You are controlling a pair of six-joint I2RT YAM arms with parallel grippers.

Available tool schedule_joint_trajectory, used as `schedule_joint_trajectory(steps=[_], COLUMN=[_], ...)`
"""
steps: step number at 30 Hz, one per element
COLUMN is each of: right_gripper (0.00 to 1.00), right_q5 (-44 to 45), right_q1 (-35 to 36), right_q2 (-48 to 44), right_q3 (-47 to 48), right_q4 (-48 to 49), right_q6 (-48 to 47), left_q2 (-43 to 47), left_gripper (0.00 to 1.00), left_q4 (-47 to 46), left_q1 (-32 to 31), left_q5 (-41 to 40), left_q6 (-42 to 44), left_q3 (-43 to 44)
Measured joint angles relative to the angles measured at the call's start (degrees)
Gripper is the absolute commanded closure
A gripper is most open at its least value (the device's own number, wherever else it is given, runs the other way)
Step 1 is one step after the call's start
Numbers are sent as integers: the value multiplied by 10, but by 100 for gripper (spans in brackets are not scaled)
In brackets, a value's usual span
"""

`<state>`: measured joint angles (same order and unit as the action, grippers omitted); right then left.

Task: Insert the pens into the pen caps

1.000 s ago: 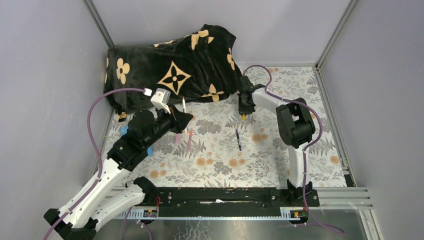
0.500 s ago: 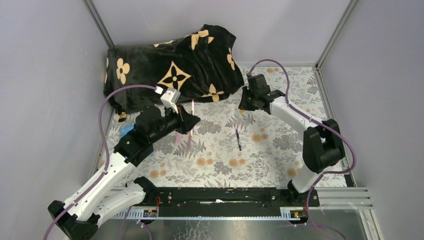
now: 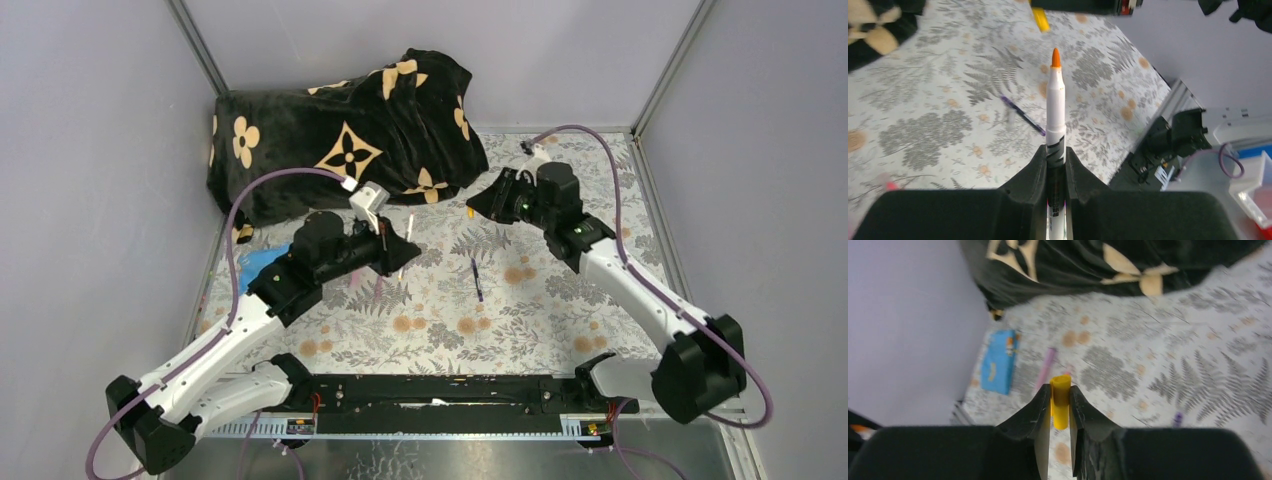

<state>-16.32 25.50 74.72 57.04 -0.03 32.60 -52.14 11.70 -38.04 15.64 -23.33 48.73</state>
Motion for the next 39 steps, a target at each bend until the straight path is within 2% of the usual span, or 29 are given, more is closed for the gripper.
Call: schedule_joint_trajectory(steps=[6,19,27,39], right_gripper=[100,100,100,100], right_q5=[-23,-7,-7,-14], right_q1=[9,84,92,96], right_q2=[-89,-167,-167,-164], right_q3=[-52,-113,-119,-122], right_q4=[109,311,365,390], right_q6=[69,148,160,163], left_q2=[-23,-51,-52,-52], left_gripper=[100,100,100,100], left_q4=[-32,-105,-113,-116], left_q1=[-68,-104,-111,-111], left_q5=[0,21,24,21], left_q6=[6,6,6,9], left_q3=[0,0,1,1])
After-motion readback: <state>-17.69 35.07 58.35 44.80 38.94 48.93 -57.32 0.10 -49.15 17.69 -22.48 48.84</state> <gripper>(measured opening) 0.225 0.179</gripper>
